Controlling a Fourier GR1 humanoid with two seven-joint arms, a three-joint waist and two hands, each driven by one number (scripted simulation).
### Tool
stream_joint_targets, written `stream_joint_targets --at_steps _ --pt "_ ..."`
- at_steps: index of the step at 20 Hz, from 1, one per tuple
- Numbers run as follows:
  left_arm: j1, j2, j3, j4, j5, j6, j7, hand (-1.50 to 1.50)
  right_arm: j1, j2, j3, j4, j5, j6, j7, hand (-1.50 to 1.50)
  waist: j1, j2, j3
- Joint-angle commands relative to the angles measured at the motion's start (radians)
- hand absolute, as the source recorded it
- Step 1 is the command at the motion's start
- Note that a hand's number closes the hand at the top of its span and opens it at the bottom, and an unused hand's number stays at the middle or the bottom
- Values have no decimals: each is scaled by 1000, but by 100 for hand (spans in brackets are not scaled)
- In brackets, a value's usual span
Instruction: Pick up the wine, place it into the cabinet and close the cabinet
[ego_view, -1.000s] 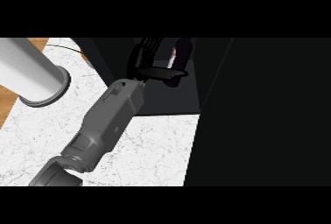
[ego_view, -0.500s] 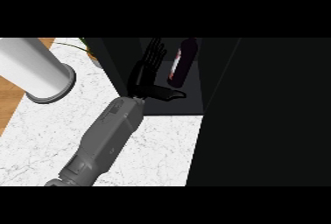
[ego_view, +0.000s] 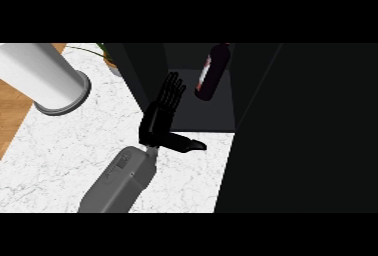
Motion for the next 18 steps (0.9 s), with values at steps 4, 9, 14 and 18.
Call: stream_joint_targets --at_steps 4,9,14,18 --pt "220 29 -61 -291 -2 57 70 -150 47 -33 31 -238 7 -13 105 -150 -8 6 -1" --pt "358 110 -43 -483 52 -2 102 -150 63 -95 17 -212 -14 51 68 -150 -11 10 0" --pt "448 203 1 -508 67 -77 71 -150 53 -107 61 -197 -54 108 41 -150 -13 12 0" --pt "518 279 50 -578 73 -100 43 -150 54 -144 123 -170 -75 196 20 -150 -1 9 0"
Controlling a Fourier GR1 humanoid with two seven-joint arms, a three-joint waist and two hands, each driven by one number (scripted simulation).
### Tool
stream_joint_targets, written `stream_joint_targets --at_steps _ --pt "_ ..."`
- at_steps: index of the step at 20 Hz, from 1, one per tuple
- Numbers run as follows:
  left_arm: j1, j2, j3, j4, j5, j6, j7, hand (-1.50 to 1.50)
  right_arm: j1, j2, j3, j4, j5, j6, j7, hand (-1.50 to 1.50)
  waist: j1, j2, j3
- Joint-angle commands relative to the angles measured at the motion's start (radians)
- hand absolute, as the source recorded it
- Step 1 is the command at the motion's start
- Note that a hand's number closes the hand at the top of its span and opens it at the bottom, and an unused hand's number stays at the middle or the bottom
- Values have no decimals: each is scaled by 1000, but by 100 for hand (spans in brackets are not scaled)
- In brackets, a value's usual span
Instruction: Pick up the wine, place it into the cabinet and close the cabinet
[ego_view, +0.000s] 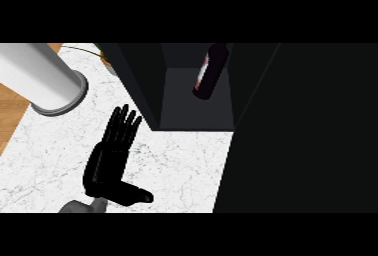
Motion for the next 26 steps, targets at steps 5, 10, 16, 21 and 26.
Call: stream_joint_targets --at_steps 5,10,16,21,26 --pt "67 139 142 -30 60 -100 -29 -150 15 -99 142 -196 -58 170 57 150 -2 4 -1" --pt "91 183 187 -72 84 -122 -5 -150 -11 -88 183 -247 -34 182 99 150 -6 2 -2" --pt "134 269 256 -113 153 -196 46 -150 -81 -34 218 -232 -5 160 154 150 6 2 -3" --pt "156 264 271 -67 151 -258 3 -150 -159 15 239 -206 -16 173 200 150 14 6 -5" --pt "134 327 337 -33 187 -307 21 -150 -204 84 254 -162 -30 174 173 150 17 4 -5"
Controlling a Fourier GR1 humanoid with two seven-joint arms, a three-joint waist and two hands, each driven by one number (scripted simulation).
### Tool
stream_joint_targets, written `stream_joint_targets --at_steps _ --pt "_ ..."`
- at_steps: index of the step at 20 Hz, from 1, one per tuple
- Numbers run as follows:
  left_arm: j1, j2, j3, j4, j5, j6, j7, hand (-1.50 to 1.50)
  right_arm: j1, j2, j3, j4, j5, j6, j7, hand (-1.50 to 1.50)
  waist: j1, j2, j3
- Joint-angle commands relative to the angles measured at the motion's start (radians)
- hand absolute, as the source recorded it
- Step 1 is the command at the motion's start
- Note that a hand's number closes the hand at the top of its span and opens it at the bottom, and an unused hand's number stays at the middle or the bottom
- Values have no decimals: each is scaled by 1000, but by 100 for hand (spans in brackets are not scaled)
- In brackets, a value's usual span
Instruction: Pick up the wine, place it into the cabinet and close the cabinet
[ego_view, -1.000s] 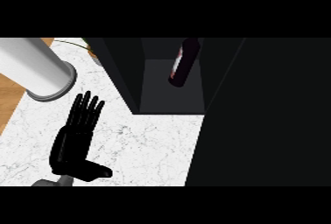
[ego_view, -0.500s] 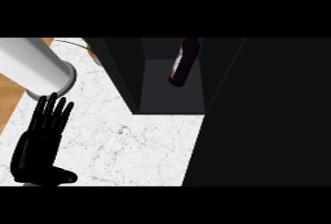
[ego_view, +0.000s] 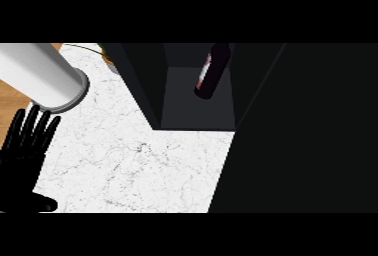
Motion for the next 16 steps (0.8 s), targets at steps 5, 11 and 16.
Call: stream_joint_targets --at_steps 5,11,16 --pt "-4 28 25 -9 45 -42 39 -150 -121 194 131 -81 -60 -11 143 150 28 4 -1" --pt "-50 57 55 38 50 -68 44 -150 -247 284 88 -25 -85 -4 228 150 42 10 -4" --pt "-21 26 26 49 18 -76 23 -150 -419 407 53 84 -105 -20 339 150 67 8 -5"
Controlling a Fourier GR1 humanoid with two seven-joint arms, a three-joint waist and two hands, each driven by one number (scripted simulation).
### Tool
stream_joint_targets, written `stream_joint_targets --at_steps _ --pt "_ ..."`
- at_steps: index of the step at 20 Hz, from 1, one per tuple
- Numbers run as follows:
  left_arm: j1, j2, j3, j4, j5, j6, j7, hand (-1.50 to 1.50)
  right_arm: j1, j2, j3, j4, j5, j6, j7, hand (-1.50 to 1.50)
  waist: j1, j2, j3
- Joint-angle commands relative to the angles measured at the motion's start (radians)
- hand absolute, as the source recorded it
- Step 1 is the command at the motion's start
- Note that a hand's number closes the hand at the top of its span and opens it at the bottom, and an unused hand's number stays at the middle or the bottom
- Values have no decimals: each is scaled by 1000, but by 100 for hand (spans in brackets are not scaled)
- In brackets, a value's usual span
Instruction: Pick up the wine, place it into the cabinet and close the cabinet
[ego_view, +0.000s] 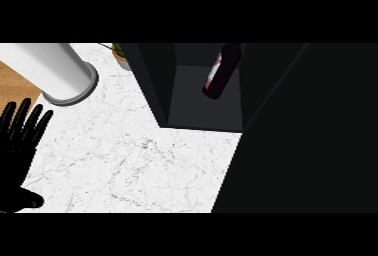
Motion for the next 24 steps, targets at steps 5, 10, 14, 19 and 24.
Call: stream_joint_targets --at_steps 5,10,14,19,24 --pt "-14 27 27 33 22 -28 30 -150 -390 392 109 226 -22 -95 237 150 -2 -5 1" --pt "11 24 62 62 45 -66 13 -150 -706 541 25 479 -50 -183 327 150 -19 -7 5" --pt "4 38 92 94 44 -100 17 -150 -907 545 -29 645 -138 -278 321 150 -32 -7 7" --pt "-2 12 114 133 5 -114 -5 -150 -896 547 -121 831 -235 -209 157 150 -47 -6 8" --pt "14 -3 137 148 -18 -160 -22 -150 -847 548 -153 905 -303 -177 79 150 -55 -6 8"
